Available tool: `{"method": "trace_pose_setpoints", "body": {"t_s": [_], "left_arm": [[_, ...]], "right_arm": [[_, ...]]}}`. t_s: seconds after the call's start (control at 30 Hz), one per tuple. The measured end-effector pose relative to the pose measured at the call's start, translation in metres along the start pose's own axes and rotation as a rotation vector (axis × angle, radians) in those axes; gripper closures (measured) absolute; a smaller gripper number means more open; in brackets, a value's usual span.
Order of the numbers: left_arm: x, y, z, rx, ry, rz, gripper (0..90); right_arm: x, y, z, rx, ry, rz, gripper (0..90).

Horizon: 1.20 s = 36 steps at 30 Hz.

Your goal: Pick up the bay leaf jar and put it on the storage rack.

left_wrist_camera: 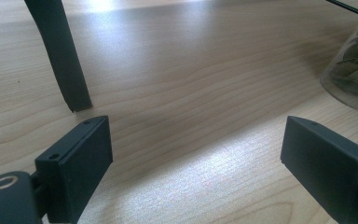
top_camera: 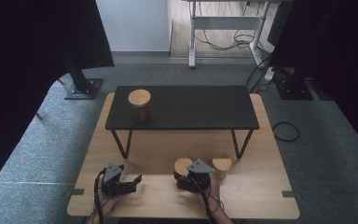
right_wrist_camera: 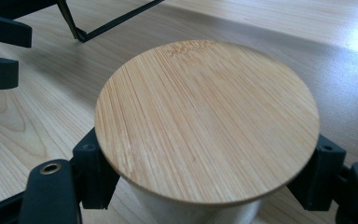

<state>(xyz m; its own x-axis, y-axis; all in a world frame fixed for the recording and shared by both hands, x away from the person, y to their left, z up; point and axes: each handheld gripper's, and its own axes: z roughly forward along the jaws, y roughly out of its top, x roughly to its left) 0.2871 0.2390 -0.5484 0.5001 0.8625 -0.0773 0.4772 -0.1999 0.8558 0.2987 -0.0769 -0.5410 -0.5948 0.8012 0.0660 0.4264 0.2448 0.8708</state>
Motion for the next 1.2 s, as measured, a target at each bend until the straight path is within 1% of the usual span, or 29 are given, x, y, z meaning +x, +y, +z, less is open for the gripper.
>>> {"method": "trace_pose_setpoints", "body": {"t_s": [0.37,0.73,0.83,1.2], "left_arm": [[0.000,0.000,0.000,0.000,-0.002,0.000,8.5],[0.000,0.000,0.000,0.002,-0.001,0.004,8.5],[0.000,0.000,0.000,0.001,-0.002,0.004,8.5],[-0.001,0.000,0.000,0.002,0.000,0.009,8.5]], "right_arm": [[0.002,0.000,0.000,-0.008,-0.002,-0.011,24.6],[0.000,-0.002,-0.002,-0.023,-0.007,0.006,24.8],[0.000,-0.001,-0.004,-0.029,-0.004,0.015,24.9],[0.004,0.006,-0.022,-0.064,0.024,0.013,24.9]]}}
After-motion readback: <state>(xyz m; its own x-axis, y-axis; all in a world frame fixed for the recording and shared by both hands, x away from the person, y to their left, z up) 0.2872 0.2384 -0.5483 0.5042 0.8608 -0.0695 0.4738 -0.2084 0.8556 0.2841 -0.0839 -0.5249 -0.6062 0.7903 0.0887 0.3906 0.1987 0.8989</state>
